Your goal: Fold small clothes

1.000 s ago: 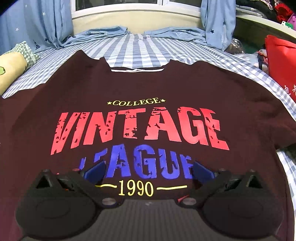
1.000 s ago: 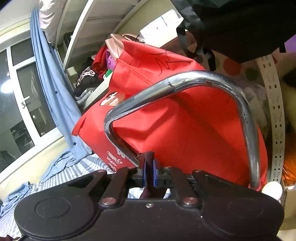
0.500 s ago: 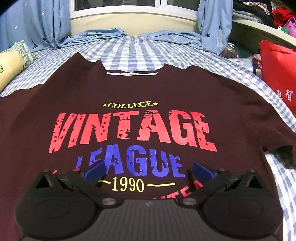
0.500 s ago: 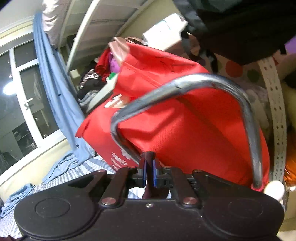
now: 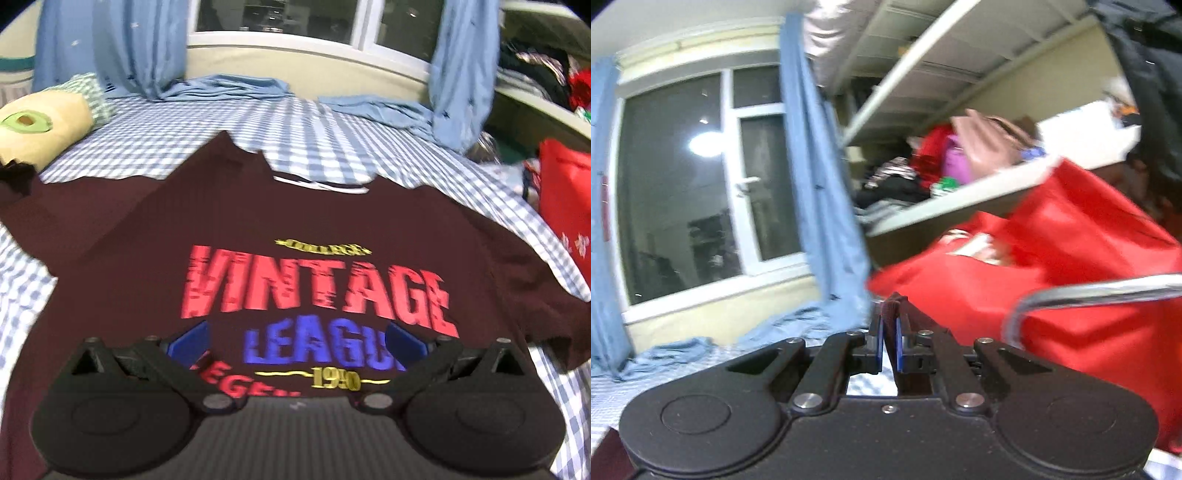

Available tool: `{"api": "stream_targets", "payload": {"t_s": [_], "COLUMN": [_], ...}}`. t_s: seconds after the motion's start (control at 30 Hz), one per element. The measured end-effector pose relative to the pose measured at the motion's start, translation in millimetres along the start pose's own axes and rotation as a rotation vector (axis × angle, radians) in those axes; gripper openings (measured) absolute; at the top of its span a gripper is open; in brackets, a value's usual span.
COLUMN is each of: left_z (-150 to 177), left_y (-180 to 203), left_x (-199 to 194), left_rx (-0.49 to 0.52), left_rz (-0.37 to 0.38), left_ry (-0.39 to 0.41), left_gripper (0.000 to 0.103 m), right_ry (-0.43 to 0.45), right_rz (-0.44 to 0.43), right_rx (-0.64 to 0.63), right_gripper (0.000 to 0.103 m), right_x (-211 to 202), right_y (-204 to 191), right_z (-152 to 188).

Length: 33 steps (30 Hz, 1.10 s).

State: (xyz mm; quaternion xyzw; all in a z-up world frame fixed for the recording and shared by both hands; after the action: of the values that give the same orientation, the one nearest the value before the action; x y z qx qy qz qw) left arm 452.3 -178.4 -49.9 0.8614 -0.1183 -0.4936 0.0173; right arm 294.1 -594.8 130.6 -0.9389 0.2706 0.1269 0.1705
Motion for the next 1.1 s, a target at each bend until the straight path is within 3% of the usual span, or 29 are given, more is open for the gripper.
{"api": "stream_targets", "payload": {"t_s": [0.1, 0.23, 0.47, 0.6, 0.7, 0.87, 1.1], "left_z": [0, 3, 16, 23, 27, 29, 28], "left_y": [-17, -30, -23, -25, -33, -61, -104], "left_x": [-7, -13, -14, -17, -24, -40, -54], "left_rx": [-0.028, -0.038, -0.024, -0.027, -0.041, -0.080, -0.147], "left_rz": [-0.012, -0.031, -0.039, -0.036, -0.037, -0.059, -0.098], "left_ry": [0.009, 0.016, -0.001, -0.011, -0.009, 0.018, 0.039], "left_gripper": [0.102, 0.102, 0.102, 0.102, 0.102, 0.102, 0.102], "right_ry": [0.005, -0.002, -0.055, -0.055, -0.043, -0.034, -0.117], "right_rz": [-0.055, -0.066, 0.043, 0.065, 0.026, -0.104, -0.268], "right_rx": [0.058, 0.181, 0.373, 0.352, 0.272, 0.116, -0.048], "right_gripper": [0.006, 0.006, 0.006, 0.006, 0.006, 0.006, 0.006], "right_x": [-1, -13, -23, -22, -17, -5, 14], "right_y": [-10, 18, 113, 118, 83, -15, -151], "right_z": [-2, 5, 31, 29, 20, 12, 53]}}
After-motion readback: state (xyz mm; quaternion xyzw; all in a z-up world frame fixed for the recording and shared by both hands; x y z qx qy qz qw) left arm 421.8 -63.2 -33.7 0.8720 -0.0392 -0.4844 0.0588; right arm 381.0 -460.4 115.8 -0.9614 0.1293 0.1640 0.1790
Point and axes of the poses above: each gripper's, at about its wrist camera, not at the fingertips, and x roughly the way its jaws point, y to its right, z to its underside, the point moved 8 cm from there along x, roughly the way its jaws point, and after that the axes turned 15 degrees about -y, right-handed, at the moved point
